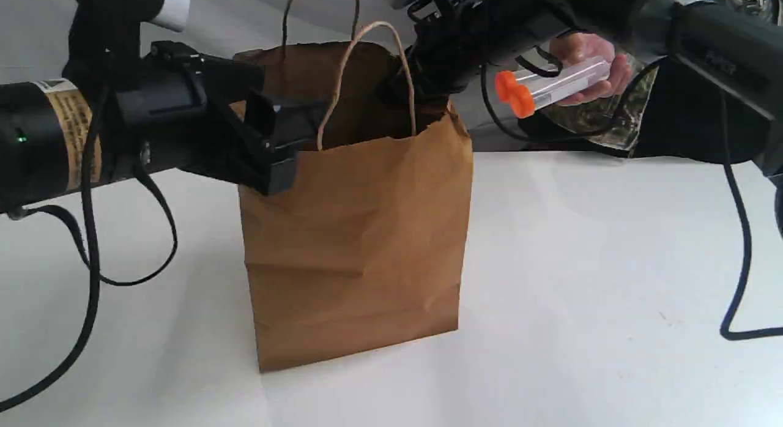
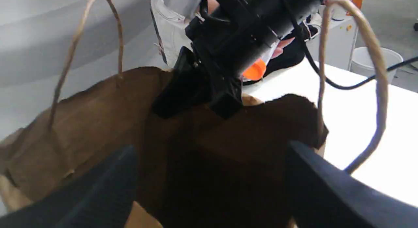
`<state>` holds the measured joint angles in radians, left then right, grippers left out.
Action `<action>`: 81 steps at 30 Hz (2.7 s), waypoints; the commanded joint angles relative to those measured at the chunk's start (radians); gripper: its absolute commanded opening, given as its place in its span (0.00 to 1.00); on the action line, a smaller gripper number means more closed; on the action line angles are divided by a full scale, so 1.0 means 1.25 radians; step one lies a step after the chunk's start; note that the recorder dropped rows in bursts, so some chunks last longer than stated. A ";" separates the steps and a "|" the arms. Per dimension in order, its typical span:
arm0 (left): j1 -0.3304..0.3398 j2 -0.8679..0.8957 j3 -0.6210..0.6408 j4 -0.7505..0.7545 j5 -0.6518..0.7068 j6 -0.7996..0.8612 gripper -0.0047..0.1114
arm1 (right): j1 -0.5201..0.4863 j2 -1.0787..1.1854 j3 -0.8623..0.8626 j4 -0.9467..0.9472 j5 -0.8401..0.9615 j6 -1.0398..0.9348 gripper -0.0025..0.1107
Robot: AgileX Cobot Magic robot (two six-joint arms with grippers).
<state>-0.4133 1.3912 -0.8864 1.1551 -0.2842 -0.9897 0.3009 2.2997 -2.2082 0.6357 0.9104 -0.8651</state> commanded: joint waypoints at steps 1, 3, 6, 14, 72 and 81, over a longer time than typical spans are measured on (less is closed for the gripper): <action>-0.004 -0.001 0.007 0.093 0.045 -0.052 0.62 | 0.001 -0.003 -0.003 -0.003 0.017 0.005 0.02; -0.004 -0.008 0.015 0.129 0.091 -0.050 0.62 | 0.000 -0.003 -0.003 -0.003 0.017 0.005 0.02; -0.004 -0.037 0.026 0.177 0.140 -0.045 0.62 | 0.000 -0.003 -0.003 -0.003 0.017 0.005 0.02; -0.004 -0.163 0.113 0.259 -0.100 -0.048 0.62 | 0.000 -0.003 -0.003 -0.003 0.014 0.005 0.02; -0.004 0.100 -0.360 0.471 -0.122 -0.553 0.04 | 0.000 0.026 -0.003 -0.145 0.223 0.334 0.02; -0.004 0.113 -0.360 0.471 -0.114 -0.545 0.04 | 0.000 0.026 -0.003 -0.175 0.194 0.340 0.02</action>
<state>-0.4133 1.5414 -1.3278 1.7561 -0.4356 -1.6666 0.3027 2.3357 -2.2167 0.4319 1.1738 -0.4427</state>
